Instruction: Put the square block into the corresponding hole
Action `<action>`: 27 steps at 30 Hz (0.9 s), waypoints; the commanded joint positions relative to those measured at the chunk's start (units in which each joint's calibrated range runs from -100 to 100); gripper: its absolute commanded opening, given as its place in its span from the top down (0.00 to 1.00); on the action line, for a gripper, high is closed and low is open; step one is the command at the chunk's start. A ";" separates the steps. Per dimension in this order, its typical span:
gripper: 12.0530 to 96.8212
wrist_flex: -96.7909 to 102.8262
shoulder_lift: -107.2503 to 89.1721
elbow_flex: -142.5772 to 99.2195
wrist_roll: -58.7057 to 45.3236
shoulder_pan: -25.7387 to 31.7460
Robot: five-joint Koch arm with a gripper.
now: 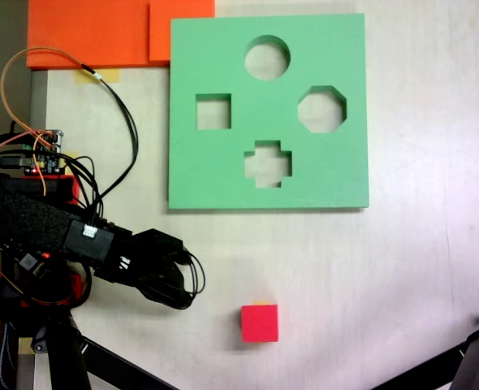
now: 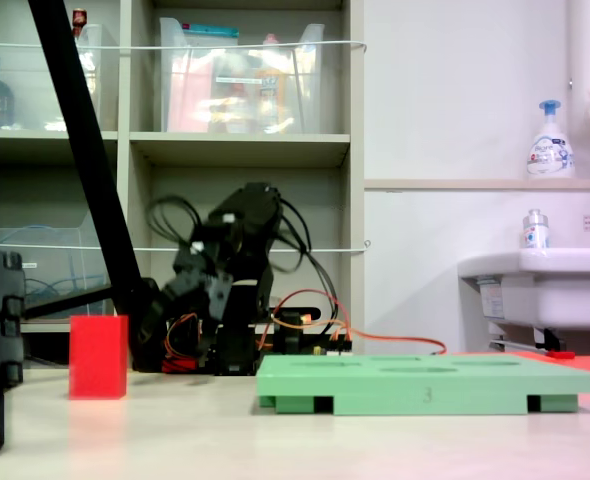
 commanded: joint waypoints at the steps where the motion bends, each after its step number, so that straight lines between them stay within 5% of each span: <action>1: 0.69 -21.68 -0.55 9.05 2.10 -0.68; 17: 0.68 -46.62 29.48 50.22 3.32 -1.66; 27: 0.18 -49.22 60.63 64.78 3.27 -1.03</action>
